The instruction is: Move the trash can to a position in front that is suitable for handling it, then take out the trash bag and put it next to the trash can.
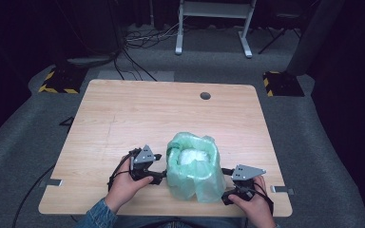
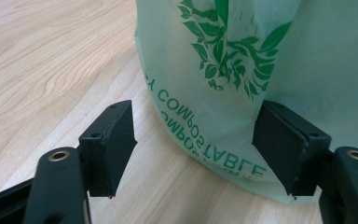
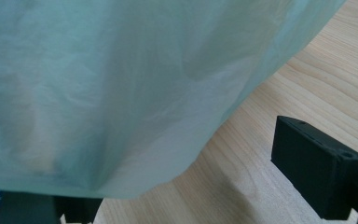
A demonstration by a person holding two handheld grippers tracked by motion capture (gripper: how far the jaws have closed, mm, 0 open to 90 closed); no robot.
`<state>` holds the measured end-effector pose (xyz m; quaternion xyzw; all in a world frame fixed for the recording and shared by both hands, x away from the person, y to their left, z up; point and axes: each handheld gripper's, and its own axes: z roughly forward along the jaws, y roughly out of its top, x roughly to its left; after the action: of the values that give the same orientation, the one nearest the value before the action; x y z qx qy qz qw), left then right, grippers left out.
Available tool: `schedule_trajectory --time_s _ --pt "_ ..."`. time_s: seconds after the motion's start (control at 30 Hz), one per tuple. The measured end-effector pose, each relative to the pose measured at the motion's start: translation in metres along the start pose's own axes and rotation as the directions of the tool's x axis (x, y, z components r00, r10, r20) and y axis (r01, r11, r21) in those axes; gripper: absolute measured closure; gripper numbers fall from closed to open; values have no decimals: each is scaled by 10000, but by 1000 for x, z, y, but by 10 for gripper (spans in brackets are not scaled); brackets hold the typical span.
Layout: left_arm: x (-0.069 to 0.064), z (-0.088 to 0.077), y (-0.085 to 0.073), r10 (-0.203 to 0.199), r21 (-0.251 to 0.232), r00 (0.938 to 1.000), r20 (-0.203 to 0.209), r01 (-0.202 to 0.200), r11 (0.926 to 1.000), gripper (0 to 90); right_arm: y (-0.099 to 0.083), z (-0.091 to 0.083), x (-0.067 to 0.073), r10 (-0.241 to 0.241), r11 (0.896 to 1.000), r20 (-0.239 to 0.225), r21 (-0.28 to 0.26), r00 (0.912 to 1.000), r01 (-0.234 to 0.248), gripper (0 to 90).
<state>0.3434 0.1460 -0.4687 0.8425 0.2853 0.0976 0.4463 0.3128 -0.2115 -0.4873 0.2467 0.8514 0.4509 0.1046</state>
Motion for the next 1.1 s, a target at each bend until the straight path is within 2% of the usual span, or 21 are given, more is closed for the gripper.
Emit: schedule_trajectory --time_s 0.17,0.33,0.5,0.63,0.97,1.1 --pt "-4 -7 -1 197 92 9998 -96 -196 9998 283 -1 -8 2 38 10000 121 89 9999 -39 154" --pt "-10 -19 -3 516 457 9984 -235 -504 9977 246 0 -21 7 150 9997 256 163 9996 -154 153" --pt "-18 -25 -10 530 608 9986 -6 -529 9967 219 1 -29 12 270 9996 347 119 9990 -274 153" --pt "-25 -24 -12 624 575 9977 250 -637 9963 205 5 -27 18 129 9999 219 63 9997 -130 153" --pt "-40 -17 0 1059 423 9915 756 -1093 9931 199 22 -29 20 -98 9996 163 -278 9998 102 155" --pt "-42 -14 5 1153 220 9893 891 -1177 9928 235 25 -26 20 -77 9996 4 -259 10000 77 175"
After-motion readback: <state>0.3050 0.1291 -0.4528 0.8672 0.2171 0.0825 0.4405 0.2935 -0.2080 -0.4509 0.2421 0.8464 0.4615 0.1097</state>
